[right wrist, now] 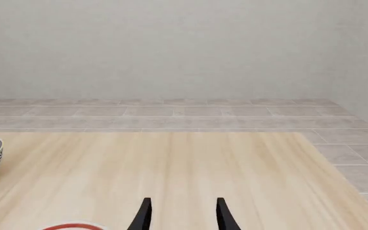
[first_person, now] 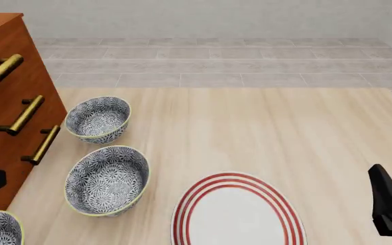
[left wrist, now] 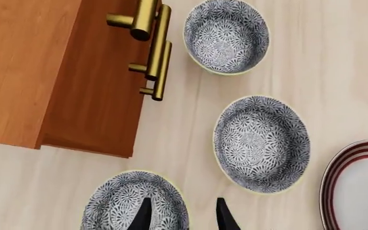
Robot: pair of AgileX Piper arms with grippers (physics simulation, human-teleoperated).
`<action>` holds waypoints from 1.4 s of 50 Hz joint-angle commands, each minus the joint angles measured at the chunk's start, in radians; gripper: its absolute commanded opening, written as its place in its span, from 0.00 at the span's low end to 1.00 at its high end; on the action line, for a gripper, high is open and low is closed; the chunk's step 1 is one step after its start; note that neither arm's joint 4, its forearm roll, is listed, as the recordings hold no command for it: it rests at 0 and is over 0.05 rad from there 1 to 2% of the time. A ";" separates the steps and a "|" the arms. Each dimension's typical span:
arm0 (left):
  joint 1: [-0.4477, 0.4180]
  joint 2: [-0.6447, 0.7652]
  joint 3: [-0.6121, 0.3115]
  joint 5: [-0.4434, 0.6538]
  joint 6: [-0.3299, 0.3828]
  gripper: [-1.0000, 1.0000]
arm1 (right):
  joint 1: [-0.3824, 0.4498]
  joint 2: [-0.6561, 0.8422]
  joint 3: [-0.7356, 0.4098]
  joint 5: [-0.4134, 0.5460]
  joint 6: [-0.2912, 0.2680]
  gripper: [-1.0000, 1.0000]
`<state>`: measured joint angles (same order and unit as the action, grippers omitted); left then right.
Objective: Put the bowl at the front on the plate.
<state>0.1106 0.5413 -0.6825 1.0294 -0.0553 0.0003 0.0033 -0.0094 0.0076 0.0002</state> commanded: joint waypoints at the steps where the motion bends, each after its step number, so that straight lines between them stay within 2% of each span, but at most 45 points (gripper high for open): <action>1: 0.042 0.022 0.071 0.004 0.009 1.00 | 0.000 0.000 0.002 -0.003 0.000 1.00; 7: 0.078 0.059 0.061 -0.031 0.038 1.00 | 0.000 0.000 0.002 -0.003 0.001 1.00; 11: 0.098 0.071 0.081 -0.040 0.052 1.00 | 0.000 0.000 0.002 -0.003 0.000 1.00; 15: 0.083 0.067 0.116 -0.029 0.026 1.00 | 0.000 0.000 0.002 -0.003 0.000 1.00; 20: 0.116 0.089 0.137 -0.052 0.062 1.00 | 0.000 0.000 0.002 -0.003 0.000 1.00; 23: 0.114 0.090 0.167 -0.063 0.060 1.00 | 0.000 0.000 0.002 -0.003 0.001 1.00; 31: 0.069 0.074 0.204 -0.057 0.011 1.00 | 0.000 0.000 0.002 -0.003 0.000 1.00; 40: 0.044 0.078 0.252 -0.089 -0.013 1.00 | 0.000 0.000 0.002 -0.003 0.001 1.00; 46: 0.063 0.093 0.278 -0.121 0.012 1.00 | 0.000 0.000 0.002 -0.003 0.000 1.00; 56: 0.039 0.087 0.288 -0.118 -0.019 1.00 | 0.000 0.000 0.002 -0.003 0.000 1.00; 61: 0.049 0.098 0.319 -0.148 -0.006 1.00 | 0.000 0.000 0.002 -0.003 0.000 1.00; 70: 0.003 0.085 0.351 -0.153 -0.051 1.00 | 0.000 0.000 0.002 -0.003 0.000 1.00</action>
<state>0.1455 0.6331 -0.3627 0.8880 -0.0757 0.0004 0.0033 -0.0094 0.0075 0.0002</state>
